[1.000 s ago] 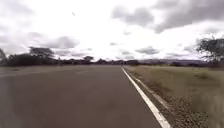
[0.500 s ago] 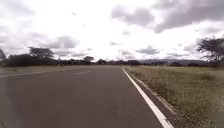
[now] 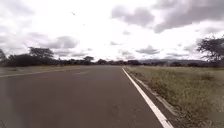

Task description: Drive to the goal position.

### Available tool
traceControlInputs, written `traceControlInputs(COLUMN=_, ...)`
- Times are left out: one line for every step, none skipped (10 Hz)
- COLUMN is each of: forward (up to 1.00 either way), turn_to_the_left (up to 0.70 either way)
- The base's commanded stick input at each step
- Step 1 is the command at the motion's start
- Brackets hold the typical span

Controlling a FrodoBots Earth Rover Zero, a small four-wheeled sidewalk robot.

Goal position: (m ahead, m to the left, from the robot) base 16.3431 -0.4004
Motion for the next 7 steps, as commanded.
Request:
traceControlInputs(forward=0.7, turn_to_the_left=-0.13)
traceControlInputs(forward=0.7, turn_to_the_left=-0.14)
traceControlInputs(forward=0.7, turn_to_the_left=-0.14)
traceControlInputs(forward=0.7, turn_to_the_left=-0.14)
traceControlInputs(forward=0.7, turn_to_the_left=-0.14)
traceControlInputs(forward=0.7, turn_to_the_left=-0.14)
traceControlInputs(forward=0.7, turn_to_the_left=-0.14)
